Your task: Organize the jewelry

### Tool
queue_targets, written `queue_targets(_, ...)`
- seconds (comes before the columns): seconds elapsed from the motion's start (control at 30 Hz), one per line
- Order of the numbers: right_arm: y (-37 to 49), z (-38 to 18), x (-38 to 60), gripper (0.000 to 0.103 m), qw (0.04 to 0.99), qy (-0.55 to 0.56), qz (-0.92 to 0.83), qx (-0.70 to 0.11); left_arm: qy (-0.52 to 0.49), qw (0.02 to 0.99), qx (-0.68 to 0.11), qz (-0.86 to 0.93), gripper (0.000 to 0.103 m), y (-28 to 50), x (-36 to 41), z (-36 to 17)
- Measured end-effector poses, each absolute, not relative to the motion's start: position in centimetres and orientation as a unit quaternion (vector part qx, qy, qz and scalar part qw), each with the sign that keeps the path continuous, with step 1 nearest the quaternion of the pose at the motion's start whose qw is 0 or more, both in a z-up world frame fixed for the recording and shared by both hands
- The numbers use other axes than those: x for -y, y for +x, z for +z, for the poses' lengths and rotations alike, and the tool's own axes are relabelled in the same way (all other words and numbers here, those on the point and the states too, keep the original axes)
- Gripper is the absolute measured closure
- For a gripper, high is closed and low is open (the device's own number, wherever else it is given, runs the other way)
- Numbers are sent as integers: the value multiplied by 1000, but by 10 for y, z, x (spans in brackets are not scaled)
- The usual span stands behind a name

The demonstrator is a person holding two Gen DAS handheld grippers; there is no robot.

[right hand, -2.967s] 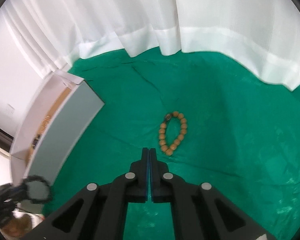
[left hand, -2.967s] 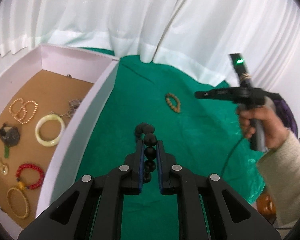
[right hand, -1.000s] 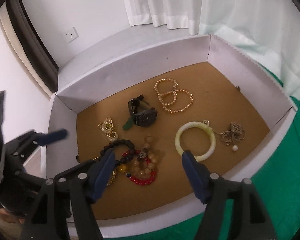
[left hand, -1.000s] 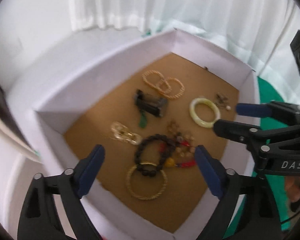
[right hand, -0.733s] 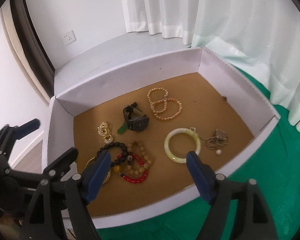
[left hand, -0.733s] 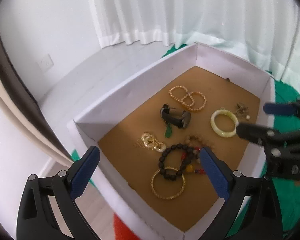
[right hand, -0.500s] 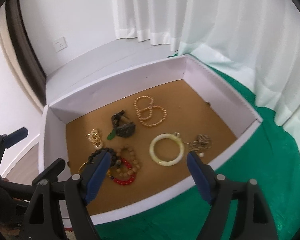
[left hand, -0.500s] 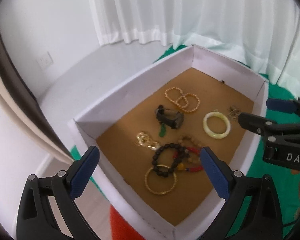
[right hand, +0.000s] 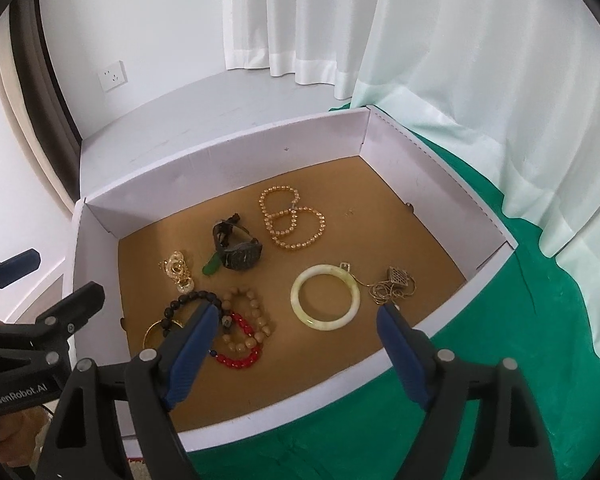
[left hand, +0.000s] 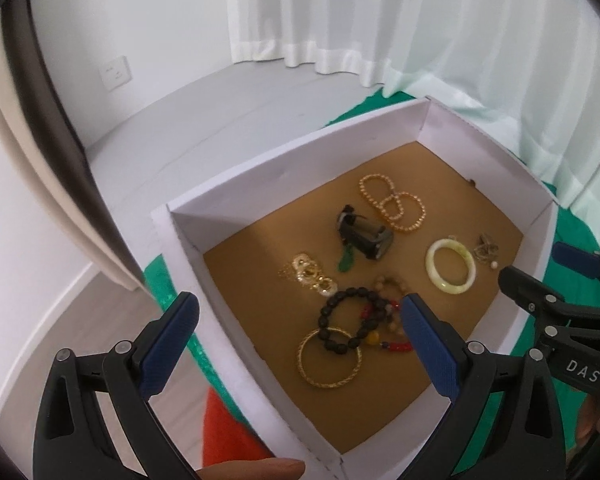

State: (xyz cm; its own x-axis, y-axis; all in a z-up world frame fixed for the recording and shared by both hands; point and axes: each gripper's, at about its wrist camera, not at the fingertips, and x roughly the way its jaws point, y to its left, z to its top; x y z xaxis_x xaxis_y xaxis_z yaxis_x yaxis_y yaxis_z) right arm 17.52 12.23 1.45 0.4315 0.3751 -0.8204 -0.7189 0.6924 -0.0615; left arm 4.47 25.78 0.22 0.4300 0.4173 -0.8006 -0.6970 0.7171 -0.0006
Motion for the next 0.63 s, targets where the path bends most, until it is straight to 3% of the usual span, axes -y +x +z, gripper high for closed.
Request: queue_targets(0.63, 174, 13, -123, 20, 821, -209, 331, -415, -167, 831, -414, 331, 2, 46, -257, 2)
